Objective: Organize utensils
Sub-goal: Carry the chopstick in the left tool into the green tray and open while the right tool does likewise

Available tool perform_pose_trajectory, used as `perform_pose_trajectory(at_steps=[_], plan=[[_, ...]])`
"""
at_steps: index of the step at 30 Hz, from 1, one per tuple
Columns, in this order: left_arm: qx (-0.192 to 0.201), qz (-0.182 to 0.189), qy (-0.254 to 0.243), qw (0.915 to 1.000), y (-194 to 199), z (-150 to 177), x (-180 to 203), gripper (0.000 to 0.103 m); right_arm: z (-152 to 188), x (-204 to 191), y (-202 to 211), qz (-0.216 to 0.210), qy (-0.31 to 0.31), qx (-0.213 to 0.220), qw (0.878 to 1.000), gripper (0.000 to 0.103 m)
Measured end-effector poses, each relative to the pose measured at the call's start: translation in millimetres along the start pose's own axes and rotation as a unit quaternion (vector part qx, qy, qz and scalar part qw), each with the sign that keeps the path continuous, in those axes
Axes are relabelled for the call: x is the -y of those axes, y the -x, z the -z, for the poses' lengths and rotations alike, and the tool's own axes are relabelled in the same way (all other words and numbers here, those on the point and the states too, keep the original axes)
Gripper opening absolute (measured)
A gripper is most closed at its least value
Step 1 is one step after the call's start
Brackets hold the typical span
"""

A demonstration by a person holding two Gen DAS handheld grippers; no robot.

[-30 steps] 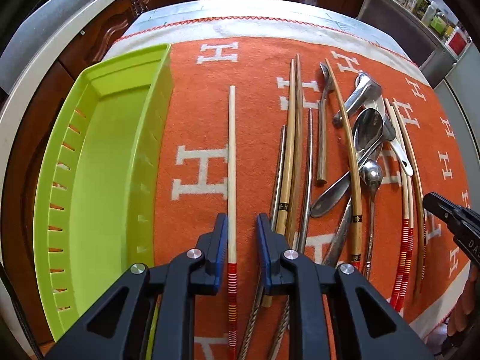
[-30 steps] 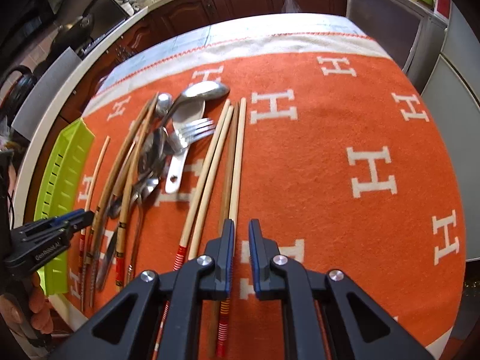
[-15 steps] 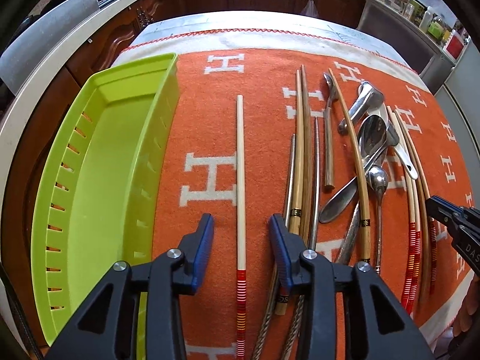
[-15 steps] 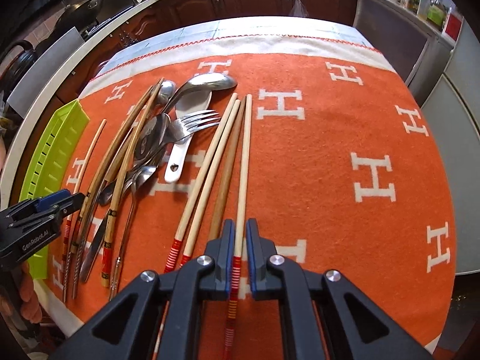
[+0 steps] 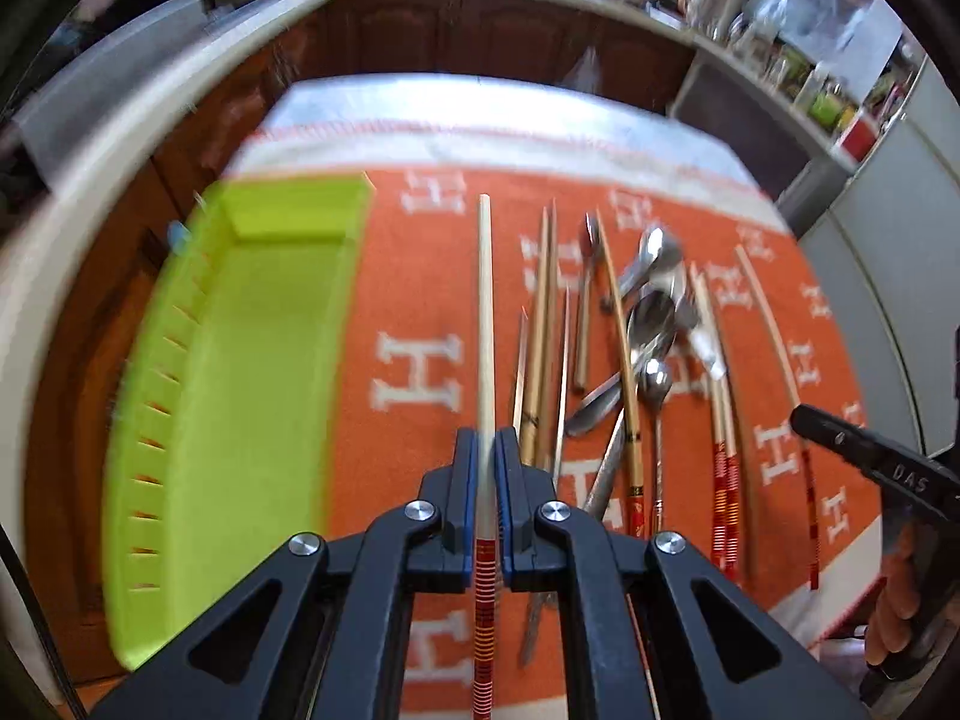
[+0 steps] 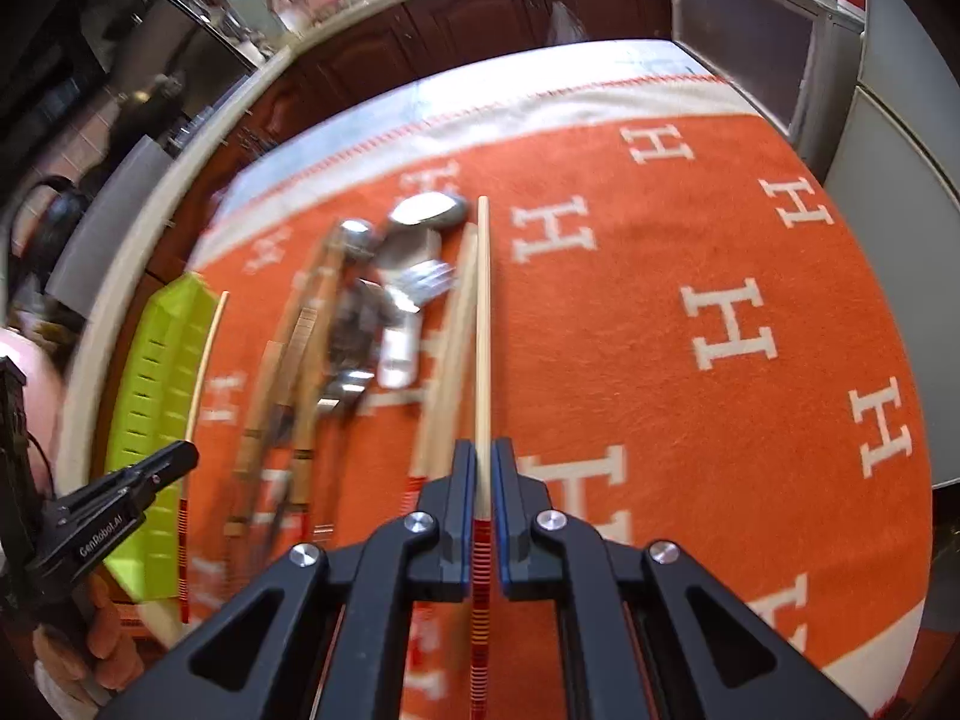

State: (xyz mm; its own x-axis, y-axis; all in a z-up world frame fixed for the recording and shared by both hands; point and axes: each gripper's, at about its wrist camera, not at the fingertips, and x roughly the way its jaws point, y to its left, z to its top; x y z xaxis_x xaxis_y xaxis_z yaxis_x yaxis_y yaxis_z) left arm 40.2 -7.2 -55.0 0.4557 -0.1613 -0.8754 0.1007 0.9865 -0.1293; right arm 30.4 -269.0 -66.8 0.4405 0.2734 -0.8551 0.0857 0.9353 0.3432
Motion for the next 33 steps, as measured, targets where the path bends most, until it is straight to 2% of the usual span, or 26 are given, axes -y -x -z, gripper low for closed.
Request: perform_pose_trajectory(at_steps=[2, 6, 10, 15, 17, 19, 24, 26, 28, 33], plan=[[0.019, -0.011, 0.000, 0.9998, 21, -6, -12, 0.003, -1, -18, 10, -0.032, 0.002, 0.000, 0.999, 0.005], [0.047, -0.058, 0.004, 0.9972, 46, -18, -50, 0.003, -4, -59, 14, -0.098, 0.004, -0.010, 0.995, 0.005], [0.035, -0.074, 0.015, 0.9965, 33, -21, -87, 0.003, -10, -112, 0, -0.157, -0.003, -0.017, 0.987, 0.005], [0.012, -0.068, 0.045, 0.9966, 1, -13, -118, 0.003, -10, -174, -39, -0.197, -0.005, -0.044, 0.979, 0.005], [0.001, -0.061, 0.059, 0.9964, -12, -10, -127, 0.004, -8, -189, -56, -0.201, -0.005, -0.053, 0.978, 0.005], [-0.004, -0.073, 0.059, 0.9956, -17, -3, -130, 0.004, -6, -200, -75, -0.199, -0.009, -0.067, 0.978, 0.005], [-0.001, -0.074, 0.067, 0.9950, -19, 5, -134, 0.004, 0, -216, -106, -0.196, -0.031, -0.091, 0.976, 0.006], [-0.002, -0.075, 0.073, 0.9945, -20, 5, -134, 0.010, 0, -220, -113, -0.188, -0.039, -0.100, 0.976, 0.008], [0.000, -0.078, 0.073, 0.9943, -20, 6, -134, 0.022, 2, -221, -120, -0.182, -0.046, -0.115, 0.975, 0.009], [0.000, -0.079, 0.073, 0.9942, -18, 6, -131, 0.022, 6, -226, -125, -0.170, -0.038, -0.121, 0.977, 0.008]])
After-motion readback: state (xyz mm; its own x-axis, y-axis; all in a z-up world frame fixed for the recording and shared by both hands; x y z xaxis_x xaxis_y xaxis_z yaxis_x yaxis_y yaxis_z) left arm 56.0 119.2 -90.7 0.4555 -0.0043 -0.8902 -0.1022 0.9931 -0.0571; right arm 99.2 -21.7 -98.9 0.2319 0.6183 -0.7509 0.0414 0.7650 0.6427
